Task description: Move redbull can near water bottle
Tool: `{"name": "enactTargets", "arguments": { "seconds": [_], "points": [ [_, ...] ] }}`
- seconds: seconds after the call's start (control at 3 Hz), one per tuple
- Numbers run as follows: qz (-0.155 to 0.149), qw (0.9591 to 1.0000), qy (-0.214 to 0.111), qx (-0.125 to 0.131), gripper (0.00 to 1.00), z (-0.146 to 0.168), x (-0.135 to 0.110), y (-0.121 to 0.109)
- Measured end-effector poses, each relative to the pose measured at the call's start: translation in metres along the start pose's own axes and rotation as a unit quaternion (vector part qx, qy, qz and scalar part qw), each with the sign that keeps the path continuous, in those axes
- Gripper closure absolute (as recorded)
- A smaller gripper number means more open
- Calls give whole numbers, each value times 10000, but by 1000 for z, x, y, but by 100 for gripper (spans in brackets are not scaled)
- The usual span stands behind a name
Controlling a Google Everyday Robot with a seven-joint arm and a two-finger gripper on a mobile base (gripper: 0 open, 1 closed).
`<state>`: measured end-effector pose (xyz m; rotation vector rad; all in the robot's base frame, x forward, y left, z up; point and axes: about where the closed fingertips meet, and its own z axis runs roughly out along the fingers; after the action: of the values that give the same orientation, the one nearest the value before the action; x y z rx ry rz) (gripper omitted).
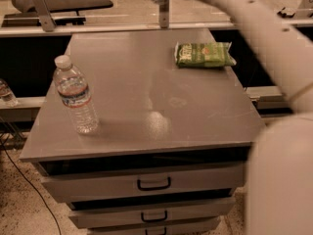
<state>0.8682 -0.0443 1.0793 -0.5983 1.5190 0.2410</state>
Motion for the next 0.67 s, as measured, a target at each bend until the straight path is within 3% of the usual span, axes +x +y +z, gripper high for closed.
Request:
{"name": "enactTargets", "arguments": {
  "seconds": [0.33, 0.67],
  "points": [
    [-123, 9981, -541, 263, 100, -93, -71, -3],
    [-111, 9988, -444, 183, 100, -120, -61, 15]
  ]
}}
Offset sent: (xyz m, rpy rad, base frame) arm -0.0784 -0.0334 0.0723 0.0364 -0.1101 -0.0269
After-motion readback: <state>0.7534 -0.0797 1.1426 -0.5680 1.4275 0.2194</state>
